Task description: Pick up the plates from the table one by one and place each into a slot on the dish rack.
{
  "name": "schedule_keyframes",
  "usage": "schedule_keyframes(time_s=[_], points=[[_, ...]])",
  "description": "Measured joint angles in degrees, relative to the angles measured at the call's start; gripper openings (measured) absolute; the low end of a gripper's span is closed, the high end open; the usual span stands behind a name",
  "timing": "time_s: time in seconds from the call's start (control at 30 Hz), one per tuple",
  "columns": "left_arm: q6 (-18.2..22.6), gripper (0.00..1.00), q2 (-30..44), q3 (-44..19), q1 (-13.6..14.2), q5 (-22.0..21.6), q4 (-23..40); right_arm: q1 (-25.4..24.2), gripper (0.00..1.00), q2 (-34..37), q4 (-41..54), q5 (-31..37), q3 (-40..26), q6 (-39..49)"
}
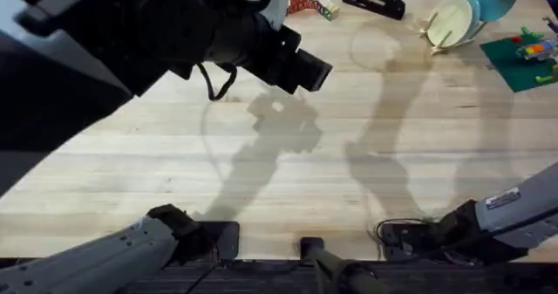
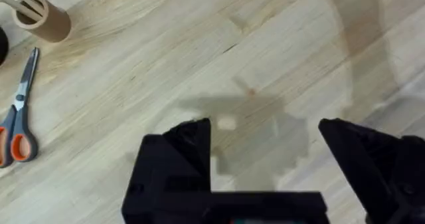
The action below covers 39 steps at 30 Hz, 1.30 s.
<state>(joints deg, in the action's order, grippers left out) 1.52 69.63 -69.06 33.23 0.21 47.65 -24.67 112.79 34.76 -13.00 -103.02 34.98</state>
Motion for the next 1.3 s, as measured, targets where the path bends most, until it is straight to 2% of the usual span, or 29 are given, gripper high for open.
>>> schedule_keyframes(time_s=[0.4,0.97,1.13,1.3], points=[[0.0,0.993,0.02,0.0,0.0,0.0,-0.08,0.0,0.031,3.37,-1.41,-1.81,0.0,0.0],[0.0,0.993,0.01,0.0,0.0,0.0,-0.3,0.0,0.031,3.44,-1.63,-1.88,0.0,0.0],[0.0,0.993,0.0,0.0,0.0,0.0,-0.3,0.0,0.132,3.44,-1.72,-1.89,0.0,0.02],[-0.01,0.993,0.01,0.0,0.0,0.0,-0.3,0.0,0.193,3.45,-1.74,-1.92,0.0,0.0]])
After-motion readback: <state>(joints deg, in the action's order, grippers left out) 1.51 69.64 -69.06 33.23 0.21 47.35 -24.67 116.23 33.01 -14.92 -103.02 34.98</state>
